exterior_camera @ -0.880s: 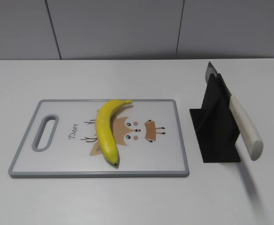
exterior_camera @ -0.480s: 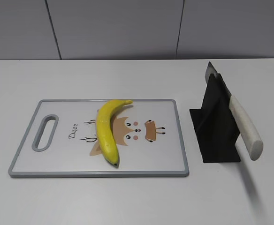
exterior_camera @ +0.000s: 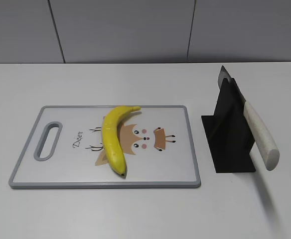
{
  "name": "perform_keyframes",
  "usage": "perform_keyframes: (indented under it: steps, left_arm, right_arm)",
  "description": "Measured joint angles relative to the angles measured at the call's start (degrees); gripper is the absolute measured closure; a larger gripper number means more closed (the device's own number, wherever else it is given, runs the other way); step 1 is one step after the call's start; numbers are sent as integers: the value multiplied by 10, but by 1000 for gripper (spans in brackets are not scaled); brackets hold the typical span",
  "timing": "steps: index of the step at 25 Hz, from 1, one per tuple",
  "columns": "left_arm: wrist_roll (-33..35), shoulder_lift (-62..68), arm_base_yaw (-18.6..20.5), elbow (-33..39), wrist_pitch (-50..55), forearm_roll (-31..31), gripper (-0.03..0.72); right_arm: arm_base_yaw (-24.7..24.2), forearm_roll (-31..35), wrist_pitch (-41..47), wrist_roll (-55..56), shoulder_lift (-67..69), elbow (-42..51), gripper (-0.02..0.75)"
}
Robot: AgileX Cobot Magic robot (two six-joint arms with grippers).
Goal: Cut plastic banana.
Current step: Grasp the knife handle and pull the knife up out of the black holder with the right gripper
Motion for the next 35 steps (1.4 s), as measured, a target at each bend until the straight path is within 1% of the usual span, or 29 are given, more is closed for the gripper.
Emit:
perform_keyframes:
  steps: [8, 10, 16, 19, 25, 31, 35]
  left_arm:
    - [0, 0, 0, 0, 0, 0, 98]
    - [0, 0, 0, 0, 0, 0, 98]
    - [0, 0, 0, 0, 0, 0, 98]
    - [1, 0, 0, 0, 0, 0, 98]
    - [0, 0, 0, 0, 0, 0, 98]
    - [1, 0, 0, 0, 0, 0, 98]
    - [1, 0, 0, 0, 0, 0, 98]
  right_arm:
    - [0, 3, 3, 4, 2, 0, 164]
    - [0, 13, 15, 11, 28, -8, 164]
    - [0, 54, 65, 20, 175, -52, 164]
    - [0, 60, 96, 29, 265, -90, 164]
    - [0, 68, 100, 49, 413, -170, 164]
    - [1, 84, 99, 30, 550, -244, 164]
    - [26, 88, 99, 25, 631, -291, 164]
